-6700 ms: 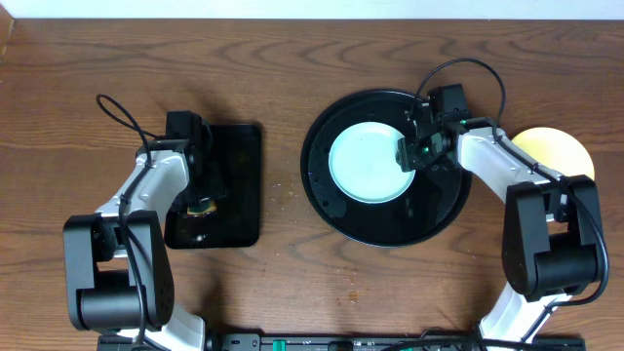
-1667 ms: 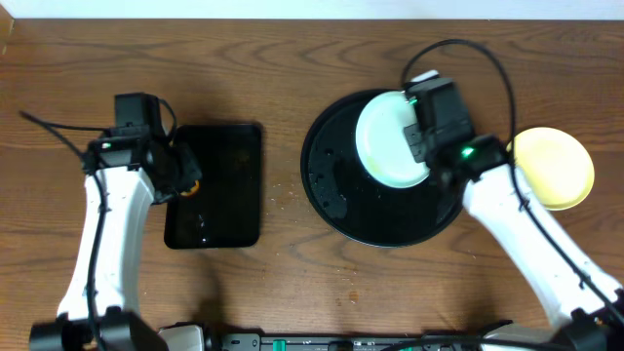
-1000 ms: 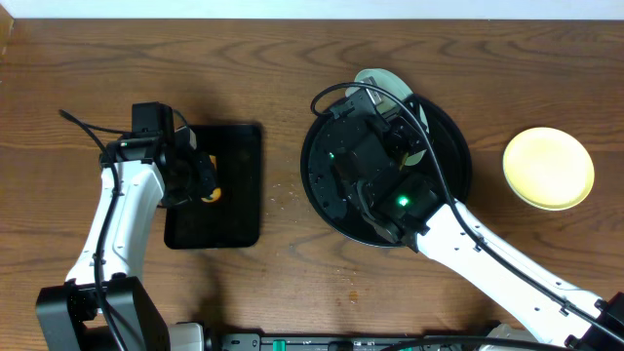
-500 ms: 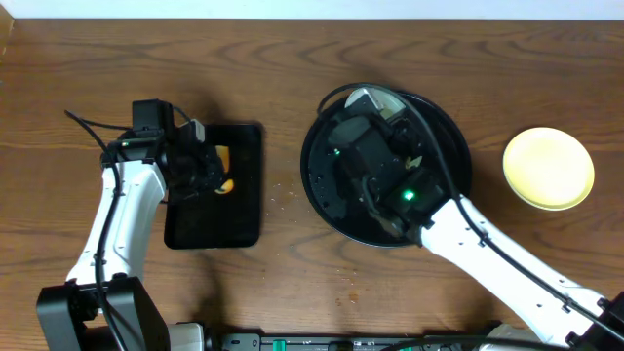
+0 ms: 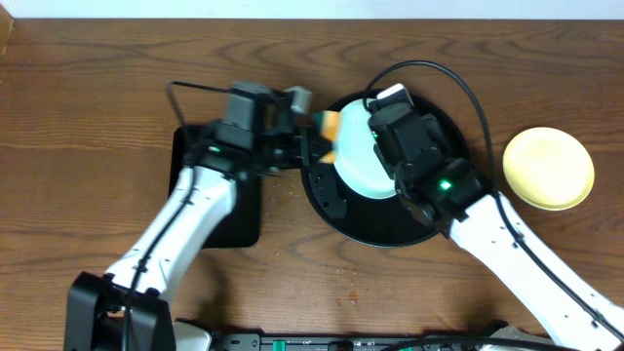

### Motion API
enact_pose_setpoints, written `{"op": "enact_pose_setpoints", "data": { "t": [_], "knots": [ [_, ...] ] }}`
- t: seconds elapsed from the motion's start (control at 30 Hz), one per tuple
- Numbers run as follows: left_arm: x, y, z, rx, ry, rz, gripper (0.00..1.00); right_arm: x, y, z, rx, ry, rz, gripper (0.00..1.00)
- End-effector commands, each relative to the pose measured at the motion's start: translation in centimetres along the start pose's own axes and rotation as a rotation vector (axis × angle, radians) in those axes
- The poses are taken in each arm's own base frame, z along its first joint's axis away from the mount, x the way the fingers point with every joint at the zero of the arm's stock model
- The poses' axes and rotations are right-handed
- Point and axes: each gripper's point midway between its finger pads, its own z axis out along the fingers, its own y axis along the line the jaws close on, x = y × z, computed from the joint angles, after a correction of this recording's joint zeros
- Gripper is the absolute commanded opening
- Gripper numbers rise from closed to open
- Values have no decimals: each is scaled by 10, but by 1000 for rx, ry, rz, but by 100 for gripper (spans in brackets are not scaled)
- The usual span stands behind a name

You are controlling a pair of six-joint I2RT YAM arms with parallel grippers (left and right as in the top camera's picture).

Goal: Clean dirty plates on tray and stack at the side

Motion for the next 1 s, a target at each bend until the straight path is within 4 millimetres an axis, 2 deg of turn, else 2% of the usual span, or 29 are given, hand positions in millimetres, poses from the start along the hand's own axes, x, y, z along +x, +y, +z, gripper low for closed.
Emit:
{"op": "enact_pose_setpoints", "data": {
  "t": [0.0,0.03,0.1,0.3,0.47,0.7,0.97],
  "knots": [
    [7,-41,8,92,18,-40,8,-13,-10,-17,-12,-60,72,1],
    [9,-51,13,115,19,-24,8,-15,-11,-22,-21,-74,80,1],
    [9,-59,16,135,15,-12,8,-18,-10,-29,-55,-92,89,1],
    [8,-60,17,141,13,-25,8,-22,-11,-38,-76,-119,105,1],
    [0,-45,20,78,-30,-24,8,-21,-5,-38,-112,-116,100,1],
    [-13,-25,11,30,-68,-56,8,-22,-5,-38,-111,-118,101,1],
    [6,-8,10,-29,3,-93,8,-26,-6,-39,-110,-134,111,1]
  ]
}}
